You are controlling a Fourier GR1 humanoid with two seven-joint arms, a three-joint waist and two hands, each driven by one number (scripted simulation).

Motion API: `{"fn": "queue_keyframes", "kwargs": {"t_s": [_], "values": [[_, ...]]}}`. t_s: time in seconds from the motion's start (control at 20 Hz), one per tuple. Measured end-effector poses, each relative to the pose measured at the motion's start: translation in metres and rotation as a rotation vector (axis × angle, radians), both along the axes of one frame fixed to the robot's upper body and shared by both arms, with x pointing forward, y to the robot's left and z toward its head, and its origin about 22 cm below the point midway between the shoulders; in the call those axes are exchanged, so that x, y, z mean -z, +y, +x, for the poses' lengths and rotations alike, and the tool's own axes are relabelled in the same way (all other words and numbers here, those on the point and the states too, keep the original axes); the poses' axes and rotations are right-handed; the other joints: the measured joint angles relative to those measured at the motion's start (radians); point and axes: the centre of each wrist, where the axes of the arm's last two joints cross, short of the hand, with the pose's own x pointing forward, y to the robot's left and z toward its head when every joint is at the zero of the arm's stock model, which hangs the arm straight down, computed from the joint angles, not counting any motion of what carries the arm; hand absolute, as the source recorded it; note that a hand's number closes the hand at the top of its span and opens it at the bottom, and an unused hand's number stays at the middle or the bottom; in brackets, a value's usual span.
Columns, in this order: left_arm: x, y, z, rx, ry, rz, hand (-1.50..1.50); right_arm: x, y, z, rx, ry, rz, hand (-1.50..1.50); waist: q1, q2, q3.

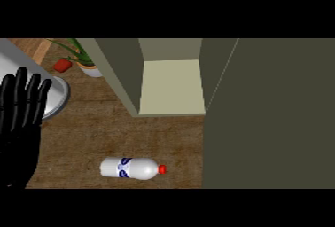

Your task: Pick up the bottled water, place it into the cabinet and close the cabinet

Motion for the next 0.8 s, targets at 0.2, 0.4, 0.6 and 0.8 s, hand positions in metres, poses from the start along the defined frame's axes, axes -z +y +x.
{"fn": "queue_keyframes", "kwargs": {"t_s": [0.2,0.4,0.6,0.8], "values": [[0.007,-0.025,0.004,0.092,0.045,0.291,-1.5,0.0,0.001,-0.003,-0.006,-0.001,0.016,-1.5,-0.017,0.001,-0.004],[0.027,-0.049,0.004,0.207,0.18,0.633,-1.5,0.001,0.012,-0.006,-0.109,0.032,0.036,-1.5,-0.047,0.005,0.002],[0.054,-0.094,-0.007,0.249,0.314,0.824,-1.5,0.004,0.024,-0.018,-0.236,0.088,0.056,-1.5,-0.052,-0.002,-0.002],[0.068,-0.152,-0.028,0.243,0.372,0.943,-1.5,-0.003,0.022,-0.04,-0.286,0.115,0.069,-1.5,-0.042,-0.008,-0.007]]}}
